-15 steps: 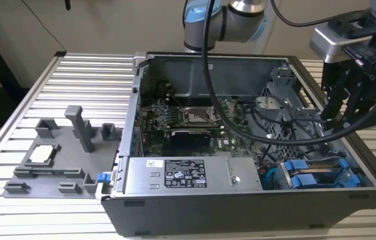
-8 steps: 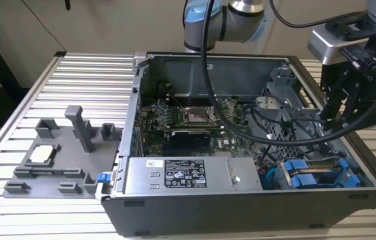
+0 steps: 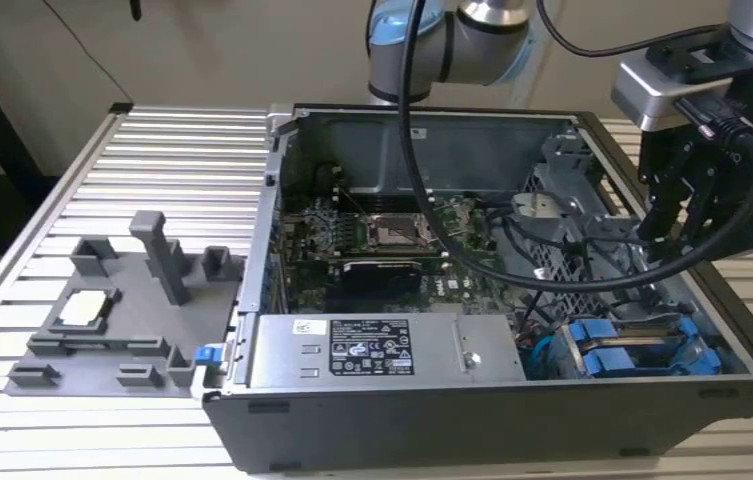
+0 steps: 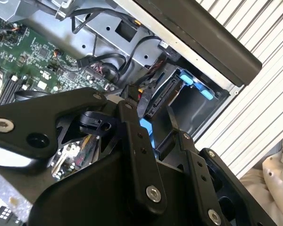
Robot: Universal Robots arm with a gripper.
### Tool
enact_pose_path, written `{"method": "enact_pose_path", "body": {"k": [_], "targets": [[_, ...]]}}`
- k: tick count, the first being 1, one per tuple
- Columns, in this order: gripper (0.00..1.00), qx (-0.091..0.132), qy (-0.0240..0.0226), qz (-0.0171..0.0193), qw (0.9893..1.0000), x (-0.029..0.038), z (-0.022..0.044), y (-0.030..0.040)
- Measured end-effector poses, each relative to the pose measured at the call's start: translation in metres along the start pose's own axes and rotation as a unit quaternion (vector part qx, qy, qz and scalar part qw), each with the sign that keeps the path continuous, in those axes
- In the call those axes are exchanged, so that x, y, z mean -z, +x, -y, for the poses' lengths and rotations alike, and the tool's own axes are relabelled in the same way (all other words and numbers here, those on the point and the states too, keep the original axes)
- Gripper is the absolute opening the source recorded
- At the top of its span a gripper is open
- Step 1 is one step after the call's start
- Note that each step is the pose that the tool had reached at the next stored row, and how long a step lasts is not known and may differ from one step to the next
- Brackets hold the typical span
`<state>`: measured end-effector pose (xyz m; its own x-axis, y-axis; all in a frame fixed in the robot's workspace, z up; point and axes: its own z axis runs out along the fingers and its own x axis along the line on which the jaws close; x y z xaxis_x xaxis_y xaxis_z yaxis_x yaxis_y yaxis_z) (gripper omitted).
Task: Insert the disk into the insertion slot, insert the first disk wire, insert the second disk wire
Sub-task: 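Insert the first disk wire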
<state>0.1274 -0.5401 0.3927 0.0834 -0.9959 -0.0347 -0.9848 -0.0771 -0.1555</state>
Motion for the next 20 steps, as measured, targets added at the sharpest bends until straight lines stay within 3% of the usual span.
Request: {"method": "enact_pose_path", "body": {"k": [4,8,20], "targets": [[0.38,0.0,0.0,0.0,1.0,0.0,-0.0001,0.0],[0.2,0.0,0.0,0.0,1.0,0.0,-0.0001,0.0],[0.19,0.0,-0.0002,-0.0003,1.0,-0.0002,0.0004,0.0]]}}
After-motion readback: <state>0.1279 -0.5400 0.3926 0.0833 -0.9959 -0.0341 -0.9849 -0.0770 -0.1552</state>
